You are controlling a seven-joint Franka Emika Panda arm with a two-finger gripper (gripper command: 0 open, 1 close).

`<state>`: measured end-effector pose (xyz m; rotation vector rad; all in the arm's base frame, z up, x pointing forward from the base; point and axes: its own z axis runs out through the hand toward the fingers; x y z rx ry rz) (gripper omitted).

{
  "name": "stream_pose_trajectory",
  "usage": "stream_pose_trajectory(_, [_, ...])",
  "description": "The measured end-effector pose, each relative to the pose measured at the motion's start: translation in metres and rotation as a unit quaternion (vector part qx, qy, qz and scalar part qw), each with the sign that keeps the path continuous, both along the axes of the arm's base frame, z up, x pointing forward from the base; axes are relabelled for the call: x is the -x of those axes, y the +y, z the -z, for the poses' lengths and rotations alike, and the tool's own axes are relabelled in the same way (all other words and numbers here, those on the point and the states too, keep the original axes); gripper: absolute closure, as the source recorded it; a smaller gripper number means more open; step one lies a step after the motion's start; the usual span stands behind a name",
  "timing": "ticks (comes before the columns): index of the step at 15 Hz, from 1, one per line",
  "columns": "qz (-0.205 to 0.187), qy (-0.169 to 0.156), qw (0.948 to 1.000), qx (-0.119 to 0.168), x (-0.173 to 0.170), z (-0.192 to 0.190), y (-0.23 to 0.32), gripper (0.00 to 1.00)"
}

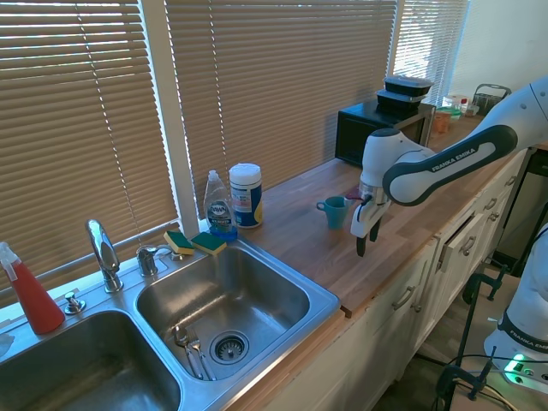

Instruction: Put the mug in the sink

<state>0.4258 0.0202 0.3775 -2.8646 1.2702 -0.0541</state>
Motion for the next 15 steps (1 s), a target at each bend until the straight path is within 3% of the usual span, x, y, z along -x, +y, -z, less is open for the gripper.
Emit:
stream_pose_trajectory(3, [0.000,-0.002,1.0000,0.000,-0.001,-0.001,0.000,0.00])
stream_pose_trajectory(7, [0.018,-0.033,0.9993,-0.003,-0.017,-0.030,-0.009,0.00])
stream_pose_trajectory(12, [0.075,-0.082,0.9938,-0.004,-0.055,-0.074,-0.049,0.00])
stream_pose_trajectory(15, [0.111,-0.091,0.9896,-0.003,-0.093,-0.078,-0.066,0.00])
